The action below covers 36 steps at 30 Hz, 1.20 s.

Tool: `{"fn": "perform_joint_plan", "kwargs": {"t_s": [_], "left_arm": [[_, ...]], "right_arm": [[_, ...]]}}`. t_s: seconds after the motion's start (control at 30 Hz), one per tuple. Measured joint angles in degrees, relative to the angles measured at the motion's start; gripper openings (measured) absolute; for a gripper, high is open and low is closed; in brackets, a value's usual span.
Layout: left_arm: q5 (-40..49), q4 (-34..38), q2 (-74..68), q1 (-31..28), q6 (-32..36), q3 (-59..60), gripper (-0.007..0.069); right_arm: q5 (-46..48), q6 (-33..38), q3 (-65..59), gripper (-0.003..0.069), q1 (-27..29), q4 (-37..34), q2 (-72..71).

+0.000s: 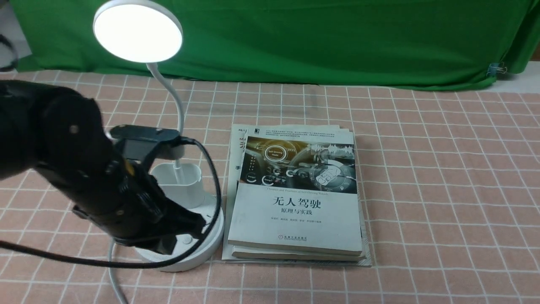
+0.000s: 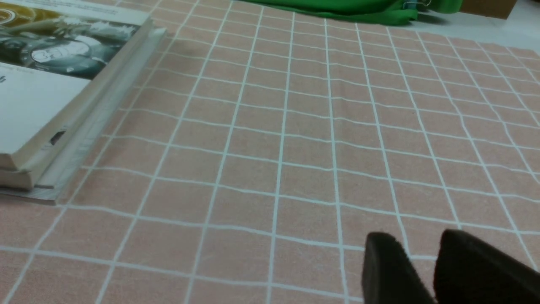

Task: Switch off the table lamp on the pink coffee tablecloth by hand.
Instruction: 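Press the power button on the round power strip under the lamp with the left gripper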

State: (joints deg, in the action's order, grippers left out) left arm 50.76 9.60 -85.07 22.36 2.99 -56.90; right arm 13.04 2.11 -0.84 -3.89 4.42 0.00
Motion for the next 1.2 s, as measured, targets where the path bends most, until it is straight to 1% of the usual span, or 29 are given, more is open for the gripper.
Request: {"fn": "perform_joint_plan", "kwargs": {"t_s": [0.3, 0.47, 0.67, 0.8, 1.2], "left_arm": [[-0.45, -3.84, -9.33, 0.32, -0.39, -5.59, -0.0008], [0.08, -3.84, -10.91, 0.2, 0.95, -8.63, -0.0006], [5.85, -2.98, -13.36, 0.12, 2.76, -11.14, -0.0005], [6.07, -1.68, -14.56, 0.12, 3.61, -12.03, -0.0004], [4.74, -1.93, -17.37, 0.12, 3.66, -12.49, -0.0004]], "right_arm": [[0.0, 0.0, 0.0, 0.0242, 0.0, 0.0, 0.0], [0.0, 0.0, 0.0, 0.0242, 0.0, 0.0, 0.0], [0.0, 0.0, 0.0, 0.0242, 0.0, 0.0, 0.0], [0.0, 0.0, 0.0, 0.0242, 0.0, 0.0, 0.0], [0.0, 0.0, 0.0, 0.0242, 0.0, 0.0, 0.0]]}}
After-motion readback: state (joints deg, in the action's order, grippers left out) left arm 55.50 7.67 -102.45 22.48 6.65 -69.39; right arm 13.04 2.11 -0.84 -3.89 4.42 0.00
